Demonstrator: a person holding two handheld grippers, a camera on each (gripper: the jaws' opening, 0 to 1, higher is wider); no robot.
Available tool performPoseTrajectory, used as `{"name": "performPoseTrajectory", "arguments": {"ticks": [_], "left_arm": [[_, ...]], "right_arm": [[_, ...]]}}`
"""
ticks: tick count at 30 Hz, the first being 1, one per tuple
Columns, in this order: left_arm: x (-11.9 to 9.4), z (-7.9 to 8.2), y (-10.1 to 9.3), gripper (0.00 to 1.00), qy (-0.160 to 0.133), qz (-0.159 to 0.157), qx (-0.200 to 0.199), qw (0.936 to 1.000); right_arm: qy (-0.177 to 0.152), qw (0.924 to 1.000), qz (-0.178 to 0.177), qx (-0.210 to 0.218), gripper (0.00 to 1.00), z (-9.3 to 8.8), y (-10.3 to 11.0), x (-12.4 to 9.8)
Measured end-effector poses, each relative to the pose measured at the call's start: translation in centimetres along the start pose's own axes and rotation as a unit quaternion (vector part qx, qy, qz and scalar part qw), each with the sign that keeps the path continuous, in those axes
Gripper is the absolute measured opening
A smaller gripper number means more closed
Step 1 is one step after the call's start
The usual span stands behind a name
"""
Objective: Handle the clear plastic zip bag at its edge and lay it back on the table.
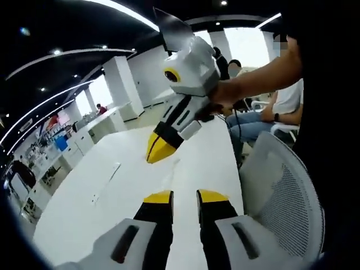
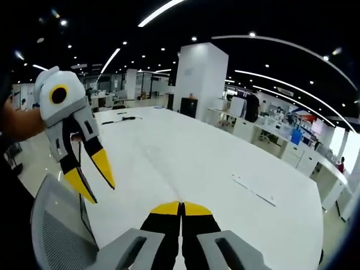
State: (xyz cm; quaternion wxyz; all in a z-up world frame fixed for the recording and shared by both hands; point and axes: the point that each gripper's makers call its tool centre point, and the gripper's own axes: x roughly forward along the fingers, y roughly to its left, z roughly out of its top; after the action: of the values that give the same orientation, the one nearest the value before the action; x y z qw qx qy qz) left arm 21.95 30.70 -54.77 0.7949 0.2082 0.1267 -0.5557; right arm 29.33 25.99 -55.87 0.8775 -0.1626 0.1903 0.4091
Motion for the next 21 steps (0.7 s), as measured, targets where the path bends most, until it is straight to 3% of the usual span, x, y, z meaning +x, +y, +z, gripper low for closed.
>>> {"name": "performPoseTrajectory", "arguments": {"ticks": [9,13,21], "left_arm": [[-2.9,-1.6,1.6,0.40,-0.028,0.068,-0.051,0.9960],[-4.1,-2.7,1.8,0.43,-0.026,0.084,-0.069,0.9937],[-5.0,-3.4,1.5,0.49,-0.023,0.098,-0.081,0.9916]], "right_arm": [[-0.003,0.9998,-0.014,-0.015,0.00,0.2,-1.0,0.1],[-0.002,0.9994,-0.025,-0.023,0.00,0.2,-1.8,0.0],[-0.009,0.9976,-0.055,-0.040,0.00,0.6,-3.3,-0.3]]}}
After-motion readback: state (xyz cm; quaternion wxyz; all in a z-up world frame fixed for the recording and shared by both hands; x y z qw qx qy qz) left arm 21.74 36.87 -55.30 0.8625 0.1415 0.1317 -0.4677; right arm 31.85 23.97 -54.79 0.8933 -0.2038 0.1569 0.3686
